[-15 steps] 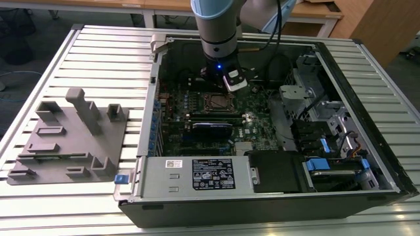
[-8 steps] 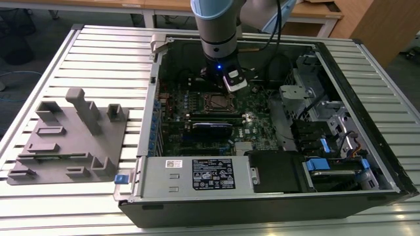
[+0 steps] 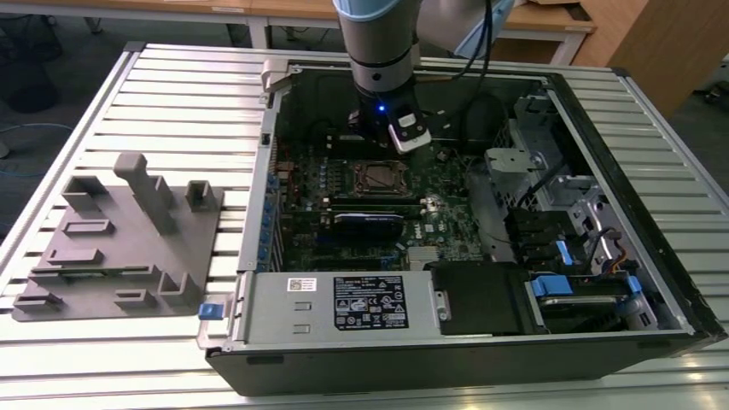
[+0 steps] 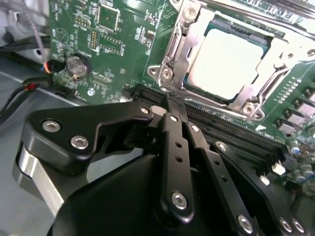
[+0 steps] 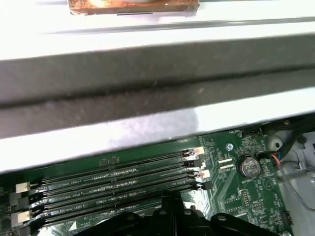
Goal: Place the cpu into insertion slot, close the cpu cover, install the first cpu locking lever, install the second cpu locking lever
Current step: 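Install the first cpu locking lever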
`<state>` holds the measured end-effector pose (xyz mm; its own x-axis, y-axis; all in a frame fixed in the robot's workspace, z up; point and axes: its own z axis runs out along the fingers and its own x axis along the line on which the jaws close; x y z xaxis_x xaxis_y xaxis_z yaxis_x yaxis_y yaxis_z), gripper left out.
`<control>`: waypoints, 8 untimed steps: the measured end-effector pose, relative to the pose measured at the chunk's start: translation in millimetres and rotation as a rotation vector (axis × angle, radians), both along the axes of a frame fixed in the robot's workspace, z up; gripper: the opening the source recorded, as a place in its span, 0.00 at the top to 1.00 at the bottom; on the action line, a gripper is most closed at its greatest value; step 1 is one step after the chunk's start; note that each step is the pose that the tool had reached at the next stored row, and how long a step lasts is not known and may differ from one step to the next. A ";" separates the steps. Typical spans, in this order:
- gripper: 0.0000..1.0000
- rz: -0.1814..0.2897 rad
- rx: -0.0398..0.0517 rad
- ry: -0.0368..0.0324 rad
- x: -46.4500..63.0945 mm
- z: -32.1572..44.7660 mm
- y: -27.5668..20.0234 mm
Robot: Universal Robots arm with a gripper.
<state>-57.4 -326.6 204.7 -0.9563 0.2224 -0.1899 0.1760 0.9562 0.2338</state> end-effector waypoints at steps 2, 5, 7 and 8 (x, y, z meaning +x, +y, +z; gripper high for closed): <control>0.89 0.000 0.0002 -0.0001 0.0 4.0 0.0; 0.89 0.000 0.0007 -0.0002 0.0 5.6 0.0; 0.89 0.000 0.0006 0.0000 0.0 5.6 0.0; 0.89 0.000 -0.0022 0.0067 0.1 5.7 0.0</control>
